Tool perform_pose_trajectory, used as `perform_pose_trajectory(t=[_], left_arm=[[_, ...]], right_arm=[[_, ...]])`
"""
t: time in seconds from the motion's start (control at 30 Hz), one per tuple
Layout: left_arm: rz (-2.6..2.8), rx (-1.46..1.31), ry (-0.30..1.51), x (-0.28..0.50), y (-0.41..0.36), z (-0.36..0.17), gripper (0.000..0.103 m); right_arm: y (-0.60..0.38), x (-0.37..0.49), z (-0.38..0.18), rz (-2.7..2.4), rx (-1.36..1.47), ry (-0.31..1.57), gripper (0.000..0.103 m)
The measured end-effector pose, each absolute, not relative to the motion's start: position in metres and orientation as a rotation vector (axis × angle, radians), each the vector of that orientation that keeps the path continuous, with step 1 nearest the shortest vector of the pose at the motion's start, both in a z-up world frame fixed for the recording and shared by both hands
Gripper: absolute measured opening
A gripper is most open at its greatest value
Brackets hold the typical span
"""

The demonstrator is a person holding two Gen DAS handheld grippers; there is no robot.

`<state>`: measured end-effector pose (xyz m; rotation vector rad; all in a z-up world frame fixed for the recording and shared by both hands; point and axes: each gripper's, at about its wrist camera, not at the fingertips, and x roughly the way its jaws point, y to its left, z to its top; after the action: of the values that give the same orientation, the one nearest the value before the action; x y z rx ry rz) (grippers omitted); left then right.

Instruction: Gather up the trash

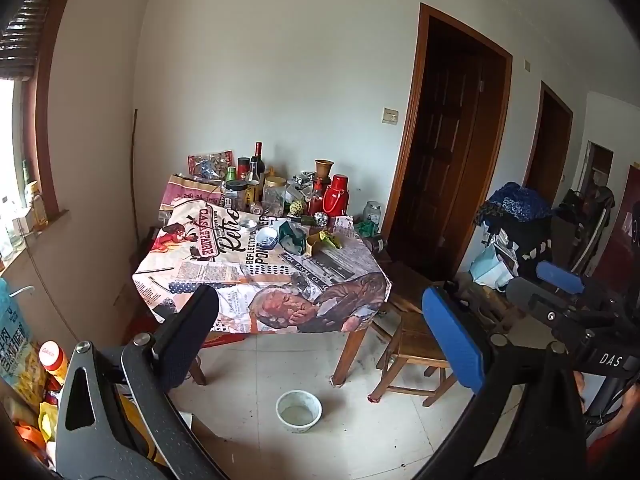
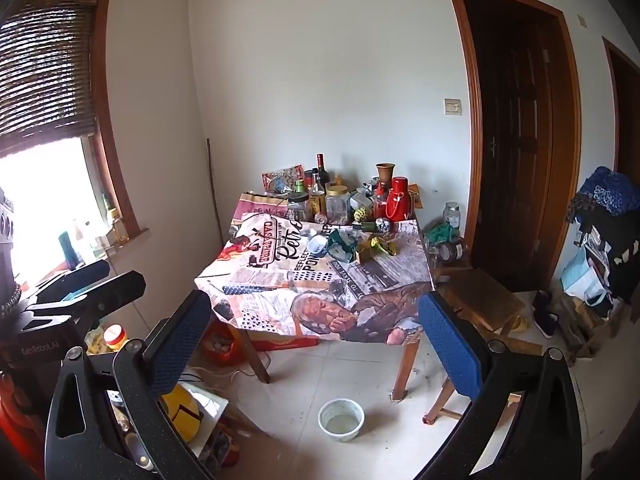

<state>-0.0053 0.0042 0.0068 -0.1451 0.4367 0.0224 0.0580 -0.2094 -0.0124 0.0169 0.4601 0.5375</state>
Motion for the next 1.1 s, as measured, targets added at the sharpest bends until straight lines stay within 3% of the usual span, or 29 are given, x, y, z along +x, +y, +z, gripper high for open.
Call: perform_pose_trajectory(t=[1.1], left_arm=[[0.016,-0.137,0.434,-0.0104,0.0001,0.0096,0.102]], right_arm=[[-0.2096,0.0559,-0.0129,0.539,0.020,0.459,0.103]])
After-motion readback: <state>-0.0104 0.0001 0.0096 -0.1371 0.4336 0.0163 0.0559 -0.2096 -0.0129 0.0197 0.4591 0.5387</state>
